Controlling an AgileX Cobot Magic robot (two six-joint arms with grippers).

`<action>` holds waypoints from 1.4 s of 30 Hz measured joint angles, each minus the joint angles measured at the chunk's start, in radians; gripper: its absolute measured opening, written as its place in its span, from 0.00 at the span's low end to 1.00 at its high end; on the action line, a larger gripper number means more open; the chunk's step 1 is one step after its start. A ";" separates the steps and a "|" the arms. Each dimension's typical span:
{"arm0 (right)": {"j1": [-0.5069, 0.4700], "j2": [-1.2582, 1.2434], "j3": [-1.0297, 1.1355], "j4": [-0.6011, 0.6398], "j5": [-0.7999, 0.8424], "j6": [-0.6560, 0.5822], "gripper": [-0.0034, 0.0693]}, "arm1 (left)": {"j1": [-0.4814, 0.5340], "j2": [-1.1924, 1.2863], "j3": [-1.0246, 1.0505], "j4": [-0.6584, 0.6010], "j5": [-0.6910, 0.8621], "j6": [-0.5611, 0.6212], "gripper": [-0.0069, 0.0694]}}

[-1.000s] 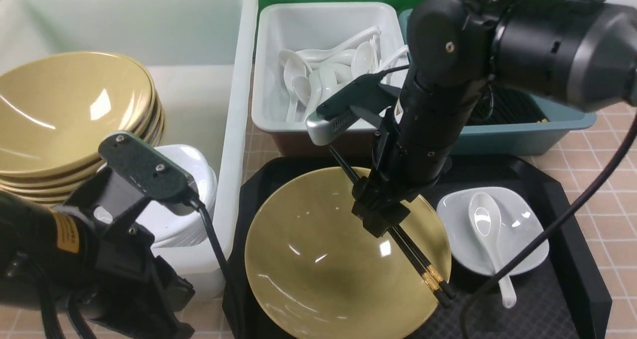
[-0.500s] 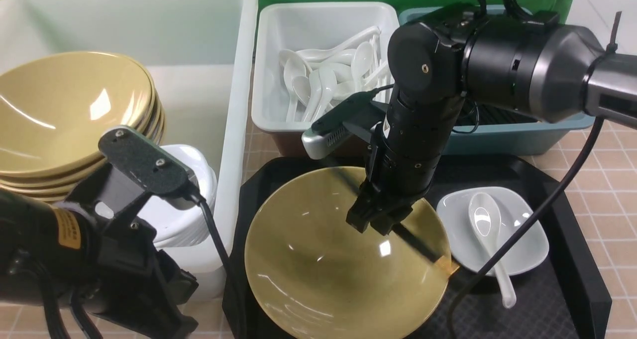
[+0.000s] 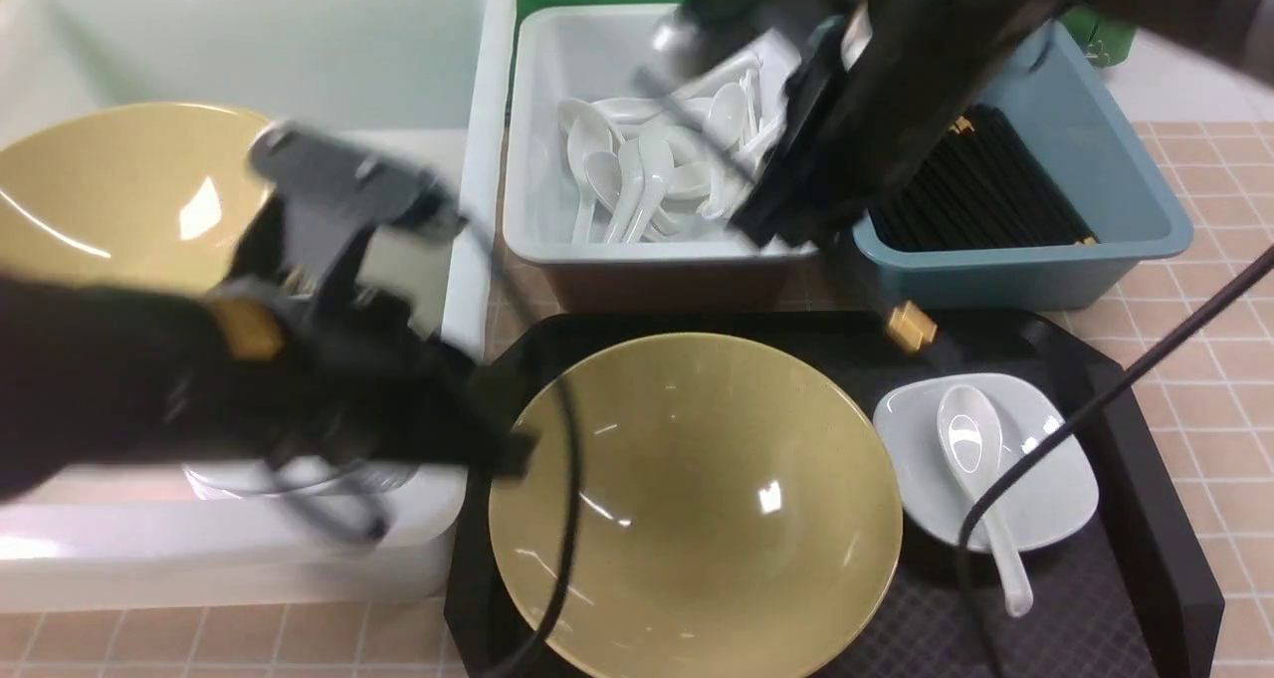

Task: On brown table put chopsticks spoon bowls plates into blue grey white boxes.

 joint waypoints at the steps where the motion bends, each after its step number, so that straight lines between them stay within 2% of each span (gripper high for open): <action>1: -0.024 0.001 -0.002 -0.005 -0.041 0.001 0.27 | 0.000 0.034 -0.028 -0.004 -0.003 0.010 0.09; 9: -0.250 0.078 -0.005 -0.017 -0.449 0.109 0.27 | 0.000 0.323 -0.466 -0.021 0.041 0.112 0.09; 14: -0.317 0.181 -0.006 -0.020 -0.586 0.131 0.28 | 0.000 0.366 -0.533 -0.023 0.070 0.120 0.09; 16: -0.326 0.210 -0.013 -0.020 -0.579 0.141 0.31 | 0.000 0.368 -0.534 -0.023 0.091 0.120 0.09; 18: -0.332 0.231 -0.026 -0.020 -0.531 0.149 0.39 | 0.000 0.369 -0.536 -0.017 0.131 0.122 0.09; 19: -0.332 0.234 -0.036 -0.020 -0.470 0.160 0.48 | 0.000 0.367 -0.536 -0.010 0.161 0.123 0.09; 20: -0.332 0.234 -0.038 -0.020 -0.458 0.161 0.49 | 0.000 0.368 -0.536 -0.008 0.166 0.123 0.09; 21: -0.332 0.229 -0.051 -0.019 -0.378 0.162 0.57 | 0.000 0.361 -0.536 0.001 0.201 0.123 0.09; 22: -0.332 0.226 -0.056 -0.018 -0.340 0.160 0.59 | 0.000 0.360 -0.536 0.002 0.205 0.123 0.09; 24: -0.332 0.191 -0.068 -0.017 -0.181 0.112 0.70 | 0.000 0.333 -0.536 0.007 0.251 0.123 0.09; 27: -0.326 0.119 -0.070 -0.003 0.034 0.038 0.75 | 0.000 0.281 -0.536 0.008 0.297 0.126 0.09; 30: -0.317 0.017 -0.015 0.059 0.130 -0.021 0.76 | 0.000 0.223 -0.534 0.007 0.342 0.150 0.09; 33: -0.296 -0.113 0.132 0.154 0.146 -0.046 0.76 | 0.000 0.157 -0.494 0.005 0.362 0.173 0.09; 36: -0.254 -0.229 0.340 0.191 0.122 -0.044 0.76 | 0.000 0.103 -0.423 0.005 0.361 0.183 0.09; 39: -0.191 -0.315 0.567 0.202 -0.003 -0.002 0.76 | 0.000 0.064 -0.328 0.005 0.336 0.203 0.09; 40: -0.188 -0.318 0.567 0.202 -0.014 0.003 0.76 | 0.000 0.062 -0.322 0.004 0.333 0.203 0.09; 42: -0.159 -0.326 0.726 0.208 -0.164 0.070 0.76 | 0.000 0.057 -0.247 0.004 0.303 0.204 0.09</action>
